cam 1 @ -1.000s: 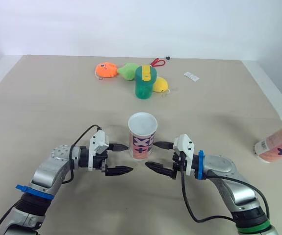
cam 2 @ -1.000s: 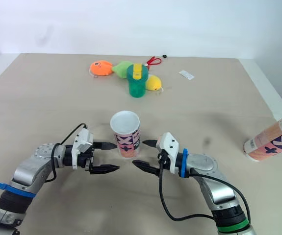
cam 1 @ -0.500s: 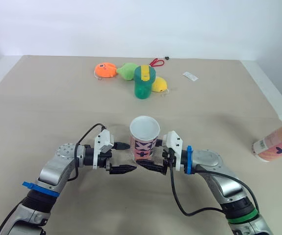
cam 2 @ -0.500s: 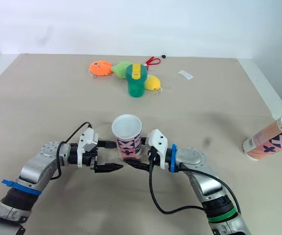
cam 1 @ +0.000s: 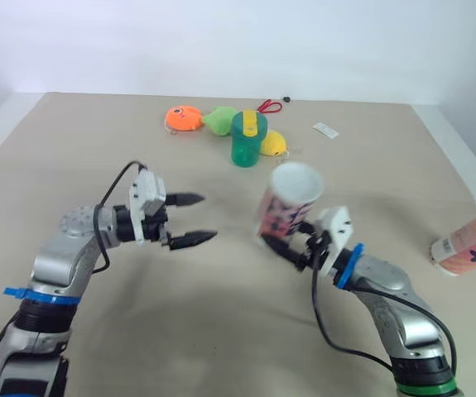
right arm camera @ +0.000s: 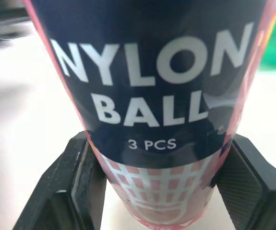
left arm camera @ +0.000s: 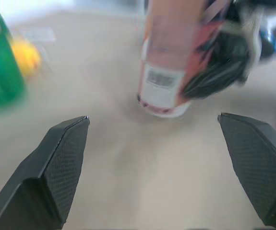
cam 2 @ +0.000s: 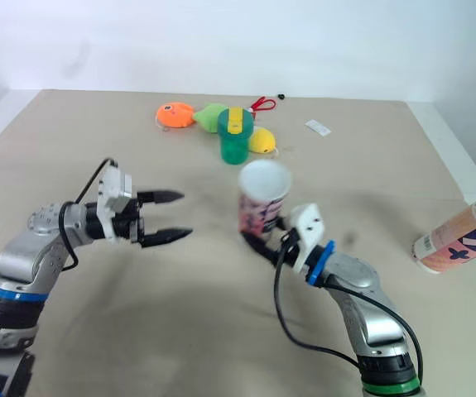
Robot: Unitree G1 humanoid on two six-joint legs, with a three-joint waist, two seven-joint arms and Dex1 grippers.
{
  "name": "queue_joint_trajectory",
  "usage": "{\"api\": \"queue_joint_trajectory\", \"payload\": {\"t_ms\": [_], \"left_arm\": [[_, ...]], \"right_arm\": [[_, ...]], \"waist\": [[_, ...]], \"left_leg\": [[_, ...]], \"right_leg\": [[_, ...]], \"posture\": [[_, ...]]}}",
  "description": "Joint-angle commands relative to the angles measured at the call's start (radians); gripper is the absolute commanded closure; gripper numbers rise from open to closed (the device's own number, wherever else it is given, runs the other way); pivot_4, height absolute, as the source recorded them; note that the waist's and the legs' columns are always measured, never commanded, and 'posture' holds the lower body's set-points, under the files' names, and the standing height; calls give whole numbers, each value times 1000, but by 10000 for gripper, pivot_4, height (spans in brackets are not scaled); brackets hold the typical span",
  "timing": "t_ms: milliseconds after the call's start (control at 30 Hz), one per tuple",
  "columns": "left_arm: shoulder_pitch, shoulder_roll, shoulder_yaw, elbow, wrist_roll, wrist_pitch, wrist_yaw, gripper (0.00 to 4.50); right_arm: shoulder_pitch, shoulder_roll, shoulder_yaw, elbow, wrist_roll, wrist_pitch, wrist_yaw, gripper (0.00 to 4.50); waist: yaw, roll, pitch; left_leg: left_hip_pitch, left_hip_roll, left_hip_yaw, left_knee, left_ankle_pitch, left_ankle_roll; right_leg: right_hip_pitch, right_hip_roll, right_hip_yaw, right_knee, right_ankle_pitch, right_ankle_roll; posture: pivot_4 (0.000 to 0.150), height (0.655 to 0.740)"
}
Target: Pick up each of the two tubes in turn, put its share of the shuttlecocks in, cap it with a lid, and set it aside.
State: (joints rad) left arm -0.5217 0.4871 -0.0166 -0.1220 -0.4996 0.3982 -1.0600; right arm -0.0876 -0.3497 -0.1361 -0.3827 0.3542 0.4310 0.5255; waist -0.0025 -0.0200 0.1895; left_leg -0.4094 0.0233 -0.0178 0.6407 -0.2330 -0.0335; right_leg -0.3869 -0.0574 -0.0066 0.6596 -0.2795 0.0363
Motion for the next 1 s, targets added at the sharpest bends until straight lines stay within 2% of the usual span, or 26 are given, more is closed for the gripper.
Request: {"api": "queue_joint_trajectory", "payload": {"t_ms": [33, 300, 533, 567, 633, 800, 1000], "left_arm": [[-14, -66, -46, -38, 8, -17, 57, 0], [35, -130, -130, -17, 44, -50, 63, 0], [35, -115, -132, 16, 57, -71, 51, 0], [36, -113, -132, 17, 57, -72, 50, 0], [43, -109, -130, 14, 59, -67, 52, 0], [71, -96, -123, 5, 70, -64, 71, 0], [162, -43, -42, -42, 69, -60, 143, 0]], "right_arm": [[54, 56, -109, -98, -21, 23, -187, 14089], [91, 81, -279, 52, -50, -62, -334, 14089], [116, 101, -278, 75, -36, -78, -349, 14089], [119, 103, -278, 73, -33, -78, -350, 6195], [128, 107, -279, 66, -23, -80, -352, 518], [178, 117, -278, 13, 6, -65, -353, 518], [362, 88, -289, -187, 111, -14, -276, 518]], "waist": [[1, 0, 0], [-9, 1, 0], [-18, 1, -1], [-18, 1, -1], [-18, 1, -1], [-18, 2, -1], [-18, 3, -2]], "left_leg": [[0, 0, 1, 0, 0, 0], [3, 0, 11, 0, 4, 3], [3, 2, 12, 0, 8, 7], [3, 2, 12, 0, 8, 7], [3, 2, 12, 0, 8, 7], [3, 2, 14, 0, 8, 7], [3, 3, 13, 0, 8, 7]], "right_leg": [[0, 0, 1, 1, 0, 0], [-4, 2, 10, 7, 2, -1], [-4, 4, 11, 7, 7, -2], [-4, 5, 12, 7, 7, -2], [-4, 5, 12, 7, 7, -2], [-4, 5, 14, 7, 7, -1], [-5, 5, 14, 7, 7, -1]], "posture": [[1500, 7400], [1500, 7400], [1500, 7400], [1500, 7400], [1500, 7400], [1500, 7400], [1500, 7400]]}}
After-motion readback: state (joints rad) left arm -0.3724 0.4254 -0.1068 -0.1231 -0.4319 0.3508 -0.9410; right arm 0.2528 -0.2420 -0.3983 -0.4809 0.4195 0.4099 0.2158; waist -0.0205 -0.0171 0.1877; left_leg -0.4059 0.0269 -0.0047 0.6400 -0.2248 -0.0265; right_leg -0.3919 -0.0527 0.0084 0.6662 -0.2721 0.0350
